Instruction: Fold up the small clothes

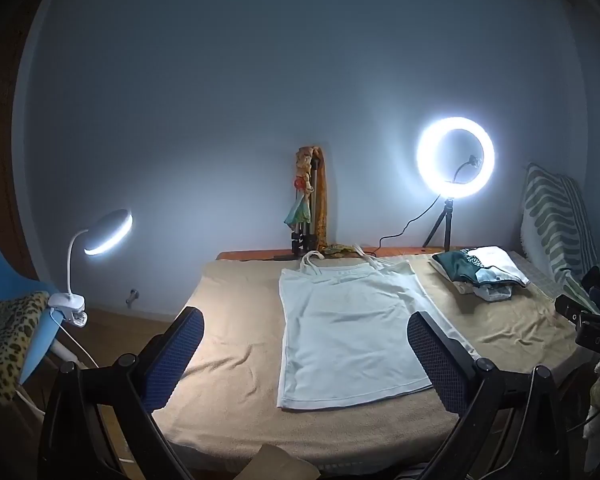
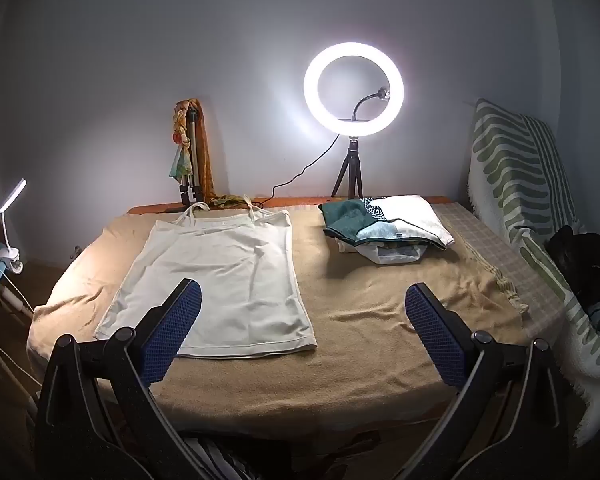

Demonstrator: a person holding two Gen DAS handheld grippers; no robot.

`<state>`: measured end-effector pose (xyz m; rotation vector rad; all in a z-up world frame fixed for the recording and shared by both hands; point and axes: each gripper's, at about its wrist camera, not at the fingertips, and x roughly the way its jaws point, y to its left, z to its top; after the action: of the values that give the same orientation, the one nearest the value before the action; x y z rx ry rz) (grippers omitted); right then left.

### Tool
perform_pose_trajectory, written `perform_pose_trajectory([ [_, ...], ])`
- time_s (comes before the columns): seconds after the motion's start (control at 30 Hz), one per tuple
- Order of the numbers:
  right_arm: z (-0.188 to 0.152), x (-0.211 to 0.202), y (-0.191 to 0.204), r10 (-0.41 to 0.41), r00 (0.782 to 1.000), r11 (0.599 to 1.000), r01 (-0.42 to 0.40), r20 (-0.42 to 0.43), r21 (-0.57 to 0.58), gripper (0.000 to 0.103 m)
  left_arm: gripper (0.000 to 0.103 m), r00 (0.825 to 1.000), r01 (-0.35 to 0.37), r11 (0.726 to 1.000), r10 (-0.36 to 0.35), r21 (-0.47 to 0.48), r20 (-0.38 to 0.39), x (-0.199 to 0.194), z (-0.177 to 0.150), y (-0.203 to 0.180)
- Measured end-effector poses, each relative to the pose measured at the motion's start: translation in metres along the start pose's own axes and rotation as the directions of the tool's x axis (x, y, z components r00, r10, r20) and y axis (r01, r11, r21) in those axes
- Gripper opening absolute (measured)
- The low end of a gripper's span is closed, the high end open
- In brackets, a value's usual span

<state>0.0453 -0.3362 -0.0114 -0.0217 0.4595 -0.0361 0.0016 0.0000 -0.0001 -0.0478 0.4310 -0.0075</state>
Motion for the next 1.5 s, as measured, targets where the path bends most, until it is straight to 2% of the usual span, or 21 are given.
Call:
perform_pose_trajectory([
  [0.1,0.0,0.0,0.0,0.002,1.0,1.0,-0.002,-0.007,0.0,0.103,0.103,1.0,0.014,1.0,-0.014,-0.01,-0.009,0.006,0.004,0.009],
  [0.23,0.0,0.0,0.002,0.002,1.0,1.0,-0.002,-0.004,-0.004,0.103,0.103,0.999,-0.031,0.999,0.031,0.017,0.012,0.002,0.002,-0.002],
  [0.33,0.009,-0.003,0.001,0.002,1.0,1.0,-0.002,-0.001,-0.008,0.103,0.103,0.999,-0.031,0.999,0.031,0.012,0.013,0.004,0.004,-0.004],
  [1.5,0.014,-0.007,0.004,-0.006,1.0,1.0,0.006,0.02,0.001,0.103,0.103,0.998,-0.043,0.999,0.043,-0.003,0.041,-0.004,0.004,0.001],
])
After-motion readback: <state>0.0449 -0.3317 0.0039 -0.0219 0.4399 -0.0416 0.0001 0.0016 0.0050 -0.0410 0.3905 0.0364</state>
